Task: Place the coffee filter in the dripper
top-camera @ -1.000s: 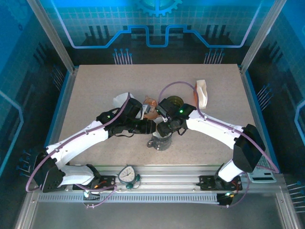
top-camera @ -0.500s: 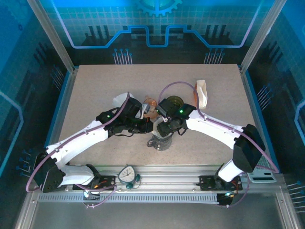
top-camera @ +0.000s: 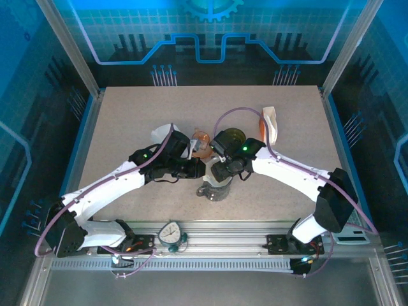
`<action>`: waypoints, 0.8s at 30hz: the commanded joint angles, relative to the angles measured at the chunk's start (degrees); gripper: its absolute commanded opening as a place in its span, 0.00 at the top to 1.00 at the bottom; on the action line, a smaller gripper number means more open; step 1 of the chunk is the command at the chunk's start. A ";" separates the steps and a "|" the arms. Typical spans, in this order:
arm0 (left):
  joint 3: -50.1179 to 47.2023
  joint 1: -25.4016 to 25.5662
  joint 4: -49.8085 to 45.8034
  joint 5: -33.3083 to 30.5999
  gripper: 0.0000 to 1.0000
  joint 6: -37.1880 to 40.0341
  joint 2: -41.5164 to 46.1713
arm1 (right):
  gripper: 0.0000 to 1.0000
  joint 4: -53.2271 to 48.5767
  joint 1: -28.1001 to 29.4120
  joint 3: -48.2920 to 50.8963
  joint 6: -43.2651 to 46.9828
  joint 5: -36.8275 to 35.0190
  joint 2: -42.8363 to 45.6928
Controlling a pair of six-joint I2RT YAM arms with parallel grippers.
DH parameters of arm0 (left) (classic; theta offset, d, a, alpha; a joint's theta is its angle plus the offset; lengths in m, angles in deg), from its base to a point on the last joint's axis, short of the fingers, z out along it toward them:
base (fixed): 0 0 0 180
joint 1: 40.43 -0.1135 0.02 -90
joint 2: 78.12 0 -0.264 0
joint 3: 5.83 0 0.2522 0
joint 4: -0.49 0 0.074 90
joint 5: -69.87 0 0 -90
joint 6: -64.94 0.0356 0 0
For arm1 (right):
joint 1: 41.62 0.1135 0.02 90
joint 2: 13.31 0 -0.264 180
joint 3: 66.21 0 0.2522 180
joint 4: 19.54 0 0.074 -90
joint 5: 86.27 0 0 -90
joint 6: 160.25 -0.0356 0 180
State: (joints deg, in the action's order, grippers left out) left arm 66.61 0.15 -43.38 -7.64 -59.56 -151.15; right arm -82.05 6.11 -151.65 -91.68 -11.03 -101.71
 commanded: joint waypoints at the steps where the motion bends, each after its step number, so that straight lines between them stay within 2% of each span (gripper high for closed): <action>1: -1.02 0.12 -1.18 0.72 0.82 0.38 0.39 | 0.29 1.14 0.52 0.28 -1.16 -0.82 -1.33; 6: -0.84 0.12 -1.18 0.74 0.77 0.39 0.13 | 0.29 1.60 0.09 1.19 -1.32 -0.68 -2.61; 16: -0.84 0.12 -1.44 0.54 0.78 0.31 0.00 | 0.29 1.87 -0.20 1.04 -1.22 -0.07 -1.22; 24: -0.67 0.10 -1.62 0.65 0.78 0.22 0.09 | 0.27 1.89 -0.53 -1.74 -0.46 -0.27 3.56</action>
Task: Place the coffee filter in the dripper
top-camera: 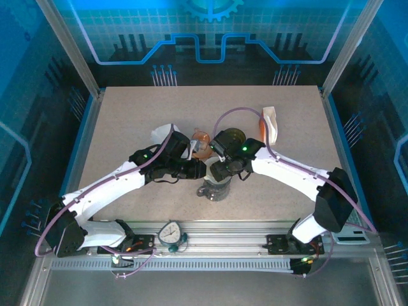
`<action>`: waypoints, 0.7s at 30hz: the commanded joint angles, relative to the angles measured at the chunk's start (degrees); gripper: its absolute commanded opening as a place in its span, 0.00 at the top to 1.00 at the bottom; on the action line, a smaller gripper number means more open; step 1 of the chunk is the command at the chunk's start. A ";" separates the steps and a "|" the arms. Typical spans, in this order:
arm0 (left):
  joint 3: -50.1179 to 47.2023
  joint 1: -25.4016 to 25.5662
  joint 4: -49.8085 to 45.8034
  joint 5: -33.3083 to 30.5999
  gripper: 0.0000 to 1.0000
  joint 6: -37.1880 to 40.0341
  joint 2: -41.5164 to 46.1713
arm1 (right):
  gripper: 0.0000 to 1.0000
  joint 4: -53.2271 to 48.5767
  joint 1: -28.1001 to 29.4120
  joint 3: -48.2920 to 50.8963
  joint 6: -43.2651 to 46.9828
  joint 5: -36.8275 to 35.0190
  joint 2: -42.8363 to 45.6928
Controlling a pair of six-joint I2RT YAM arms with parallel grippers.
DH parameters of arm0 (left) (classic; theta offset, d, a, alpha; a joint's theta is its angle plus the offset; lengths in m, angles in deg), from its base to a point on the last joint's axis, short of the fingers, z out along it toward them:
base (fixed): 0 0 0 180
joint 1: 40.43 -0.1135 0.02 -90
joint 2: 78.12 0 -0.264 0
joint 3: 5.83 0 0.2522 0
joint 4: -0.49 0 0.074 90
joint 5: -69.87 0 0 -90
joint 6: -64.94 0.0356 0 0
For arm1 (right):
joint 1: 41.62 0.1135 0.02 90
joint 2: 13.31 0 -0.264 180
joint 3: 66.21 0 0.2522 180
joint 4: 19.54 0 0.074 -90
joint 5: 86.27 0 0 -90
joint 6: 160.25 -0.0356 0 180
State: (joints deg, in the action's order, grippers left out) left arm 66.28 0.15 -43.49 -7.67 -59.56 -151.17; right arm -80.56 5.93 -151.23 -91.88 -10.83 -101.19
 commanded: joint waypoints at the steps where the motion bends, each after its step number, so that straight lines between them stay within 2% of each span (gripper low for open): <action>1: -0.34 0.05 -1.51 0.65 0.78 0.23 0.13 | 0.27 0.22 -0.44 -2.45 -0.18 -0.55 3.52; 7: -0.43 -0.10 -1.51 0.45 0.77 0.05 0.27 | 0.26 -1.25 -1.89 -2.61 -0.65 -1.12 7.60; 16: -0.58 -0.47 -0.82 0.34 0.69 -0.41 0.41 | 0.26 -1.18 -4.11 0.11 -2.12 -1.58 15.22; 21: -0.61 -0.45 -0.72 -0.02 0.60 -0.66 0.97 | 0.26 -1.34 -4.47 0.60 -2.29 -2.19 17.44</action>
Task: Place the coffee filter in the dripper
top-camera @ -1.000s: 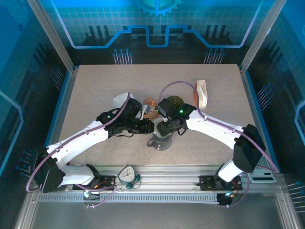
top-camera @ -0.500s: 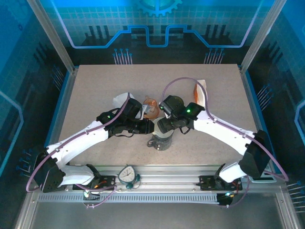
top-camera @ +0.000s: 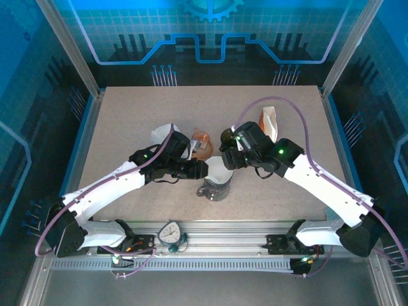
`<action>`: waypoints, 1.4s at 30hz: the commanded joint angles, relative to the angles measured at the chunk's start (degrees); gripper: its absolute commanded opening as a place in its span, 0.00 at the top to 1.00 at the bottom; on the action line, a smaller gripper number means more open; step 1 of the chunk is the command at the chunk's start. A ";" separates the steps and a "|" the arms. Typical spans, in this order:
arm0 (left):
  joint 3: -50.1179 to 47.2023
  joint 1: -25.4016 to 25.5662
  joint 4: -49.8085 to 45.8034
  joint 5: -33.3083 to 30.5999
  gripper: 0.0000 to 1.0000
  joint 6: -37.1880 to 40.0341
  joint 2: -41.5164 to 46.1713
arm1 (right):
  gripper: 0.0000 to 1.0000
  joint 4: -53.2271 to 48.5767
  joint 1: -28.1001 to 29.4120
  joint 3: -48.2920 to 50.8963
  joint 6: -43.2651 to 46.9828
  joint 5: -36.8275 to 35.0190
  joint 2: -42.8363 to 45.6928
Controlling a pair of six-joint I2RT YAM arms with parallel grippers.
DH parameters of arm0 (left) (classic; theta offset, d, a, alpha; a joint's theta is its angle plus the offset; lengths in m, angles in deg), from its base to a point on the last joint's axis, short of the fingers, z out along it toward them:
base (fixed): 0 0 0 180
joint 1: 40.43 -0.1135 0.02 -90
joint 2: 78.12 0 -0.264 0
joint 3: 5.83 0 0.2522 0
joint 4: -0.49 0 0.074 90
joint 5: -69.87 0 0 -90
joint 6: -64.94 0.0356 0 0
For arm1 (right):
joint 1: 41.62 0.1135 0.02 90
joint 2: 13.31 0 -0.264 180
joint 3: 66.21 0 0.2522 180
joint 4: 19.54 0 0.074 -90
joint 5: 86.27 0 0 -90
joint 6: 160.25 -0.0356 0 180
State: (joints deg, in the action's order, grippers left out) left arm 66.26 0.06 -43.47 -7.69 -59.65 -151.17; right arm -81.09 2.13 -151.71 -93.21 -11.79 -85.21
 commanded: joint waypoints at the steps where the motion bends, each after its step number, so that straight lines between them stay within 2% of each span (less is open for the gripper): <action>1: -0.67 -0.41 -0.70 -0.14 0.59 -0.59 1.22 | 0.26 -0.79 -0.75 1.24 -1.05 -1.29 1.78; 15: -1.02 -1.02 -0.37 -2.21 0.37 -1.50 5.98 | 0.26 -0.39 -2.14 2.55 -2.02 -3.00 5.58; 22: -2.31 -3.38 -0.23 -5.42 0.17 -2.04 11.67 | 0.27 2.67 -8.87 3.37 -0.75 2.88 5.03; 27: -5.55 -3.66 0.25 -10.98 0.01 -2.69 16.93 | 0.29 7.83 -15.59 4.22 -1.29 8.89 -0.73; 31: -9.50 -3.81 1.44 -14.25 0.01 -3.45 21.99 | 0.29 12.62 -19.03 1.24 1.43 14.05 -8.17; 35: -12.97 -3.77 1.34 -16.57 0.01 -4.08 26.61 | 0.30 14.58 -19.14 -6.55 8.05 18.81 -17.50; 42: -17.68 -3.88 1.68 -18.15 0.01 -5.49 32.65 | 0.33 14.59 -19.03 -21.58 13.97 29.46 -34.15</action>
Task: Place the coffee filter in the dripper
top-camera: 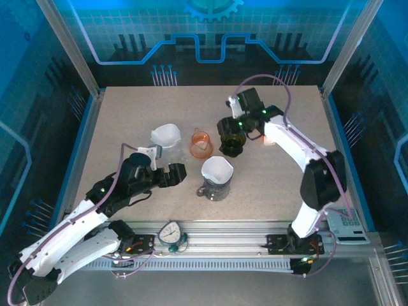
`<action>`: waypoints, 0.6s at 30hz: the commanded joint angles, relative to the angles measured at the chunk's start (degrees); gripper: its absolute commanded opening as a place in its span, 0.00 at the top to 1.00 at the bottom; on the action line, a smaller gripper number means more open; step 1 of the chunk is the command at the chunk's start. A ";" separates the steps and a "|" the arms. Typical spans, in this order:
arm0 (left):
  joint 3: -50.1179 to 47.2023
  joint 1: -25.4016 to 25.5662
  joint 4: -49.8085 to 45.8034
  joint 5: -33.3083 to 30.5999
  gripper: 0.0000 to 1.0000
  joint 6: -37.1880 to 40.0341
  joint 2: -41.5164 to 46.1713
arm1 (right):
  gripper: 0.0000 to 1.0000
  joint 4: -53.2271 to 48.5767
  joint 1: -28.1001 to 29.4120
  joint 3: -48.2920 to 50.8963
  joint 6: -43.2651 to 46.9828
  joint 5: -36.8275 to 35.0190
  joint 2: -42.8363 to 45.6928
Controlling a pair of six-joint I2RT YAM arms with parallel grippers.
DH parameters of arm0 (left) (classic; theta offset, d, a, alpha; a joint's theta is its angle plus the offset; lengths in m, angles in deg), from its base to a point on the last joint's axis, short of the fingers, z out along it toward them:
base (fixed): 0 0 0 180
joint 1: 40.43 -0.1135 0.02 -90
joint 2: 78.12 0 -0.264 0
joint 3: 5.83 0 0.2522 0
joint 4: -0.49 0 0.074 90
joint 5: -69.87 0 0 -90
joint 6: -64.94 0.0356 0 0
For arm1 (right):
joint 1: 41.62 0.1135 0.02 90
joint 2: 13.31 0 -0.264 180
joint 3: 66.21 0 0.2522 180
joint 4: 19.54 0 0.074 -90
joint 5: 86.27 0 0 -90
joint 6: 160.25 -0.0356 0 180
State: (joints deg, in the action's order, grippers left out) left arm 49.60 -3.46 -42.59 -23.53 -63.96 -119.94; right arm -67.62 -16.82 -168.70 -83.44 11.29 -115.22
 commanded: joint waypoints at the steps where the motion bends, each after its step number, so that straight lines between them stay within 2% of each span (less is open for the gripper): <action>1: -1.15 -0.40 0.54 -2.46 0.01 -1.23 1.78 | 0.34 0.40 -0.02 -7.01 5.28 7.62 -6.62; 8: -1.33 -0.59 -0.91 -2.90 0.01 -0.77 2.05 | 0.38 -6.67 2.00 -20.79 12.07 9.50 -19.55; 18: -2.47 -1.38 -1.45 -3.85 0.01 -1.01 2.36 | 0.43 -13.13 4.67 -30.08 17.13 6.29 -27.77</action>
State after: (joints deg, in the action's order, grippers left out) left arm 48.09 -4.27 -43.12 -25.98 -64.15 -118.15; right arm -76.65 -13.19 -195.36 -69.45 18.28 -141.03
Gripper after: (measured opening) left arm 0.990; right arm 0.581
